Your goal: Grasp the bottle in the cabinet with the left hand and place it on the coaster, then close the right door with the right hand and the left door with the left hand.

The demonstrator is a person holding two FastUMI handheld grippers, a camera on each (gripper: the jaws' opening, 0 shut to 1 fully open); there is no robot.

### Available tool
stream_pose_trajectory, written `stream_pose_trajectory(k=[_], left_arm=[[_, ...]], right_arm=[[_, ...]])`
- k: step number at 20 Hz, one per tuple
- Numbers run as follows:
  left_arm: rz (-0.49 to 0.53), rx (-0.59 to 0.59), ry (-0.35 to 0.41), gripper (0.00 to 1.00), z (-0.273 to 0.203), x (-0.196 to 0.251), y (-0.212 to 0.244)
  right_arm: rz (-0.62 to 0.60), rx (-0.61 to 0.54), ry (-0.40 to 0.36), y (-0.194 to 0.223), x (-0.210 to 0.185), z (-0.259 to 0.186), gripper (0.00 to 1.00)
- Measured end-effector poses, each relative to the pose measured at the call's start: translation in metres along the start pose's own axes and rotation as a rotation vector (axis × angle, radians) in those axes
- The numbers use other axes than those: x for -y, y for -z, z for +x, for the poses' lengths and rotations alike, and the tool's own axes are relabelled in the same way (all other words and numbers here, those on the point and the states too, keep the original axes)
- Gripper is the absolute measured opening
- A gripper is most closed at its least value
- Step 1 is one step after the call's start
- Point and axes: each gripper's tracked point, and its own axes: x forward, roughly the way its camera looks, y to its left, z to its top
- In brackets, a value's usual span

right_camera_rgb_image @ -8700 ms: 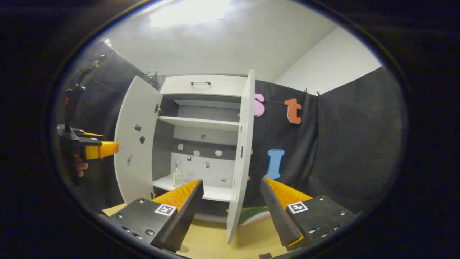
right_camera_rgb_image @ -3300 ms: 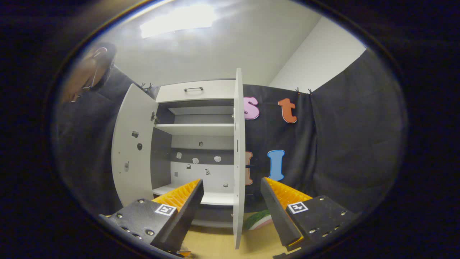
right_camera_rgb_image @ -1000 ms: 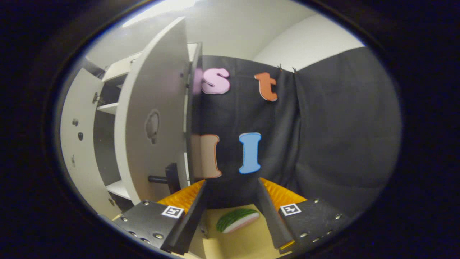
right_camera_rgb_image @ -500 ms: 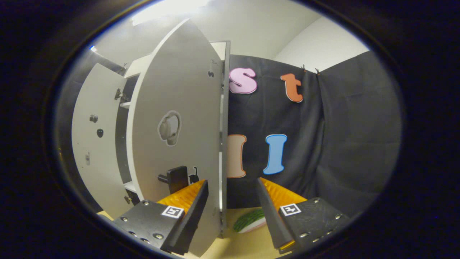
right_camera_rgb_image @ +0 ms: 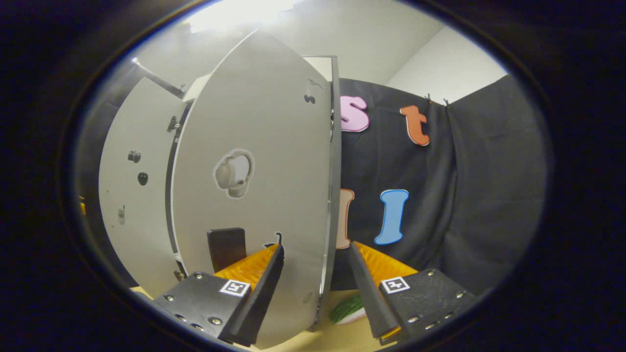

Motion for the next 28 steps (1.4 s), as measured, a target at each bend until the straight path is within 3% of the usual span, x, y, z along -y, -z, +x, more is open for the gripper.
stream_pose_trajectory(k=[3,6,8,12,14,20,25,28], left_arm=[[-0.013,-0.016,-0.042,0.97,0.009,-0.019,0.007],[-0.02,-0.027,-0.08,0.97,0.013,-0.035,0.014],[-0.017,-0.027,-0.112,0.97,0.014,-0.049,0.015],[-0.007,-0.024,-0.172,0.97,0.013,-0.081,0.012],[-0.021,-0.029,-0.19,0.97,0.02,-0.096,0.013],[-0.031,-0.081,-0.243,0.97,0.041,-0.135,0.045],[-0.031,-0.067,-0.171,0.95,0.076,-0.126,0.04],[-0.017,-0.066,-0.195,0.95,0.099,-0.134,0.036]], right_arm=[[0.01,-0.013,-0.032,0.003,-0.018,0.009,0.82],[-0.019,0.018,-0.059,-0.001,-0.036,0.016,0.96],[-0.057,0.045,-0.064,-0.003,-0.042,0.017,0.99],[-0.076,0.062,-0.084,-0.006,-0.048,0.012,0.94],[-0.062,0.075,-0.099,-0.008,-0.05,0.004,0.96],[0.093,0.04,-0.098,-0.002,-0.047,-0.019,0.94],[0.056,0.044,-0.064,0.001,-0.034,-0.062,0.96],[0.052,0.025,-0.06,0.005,-0.032,-0.096,0.96]])
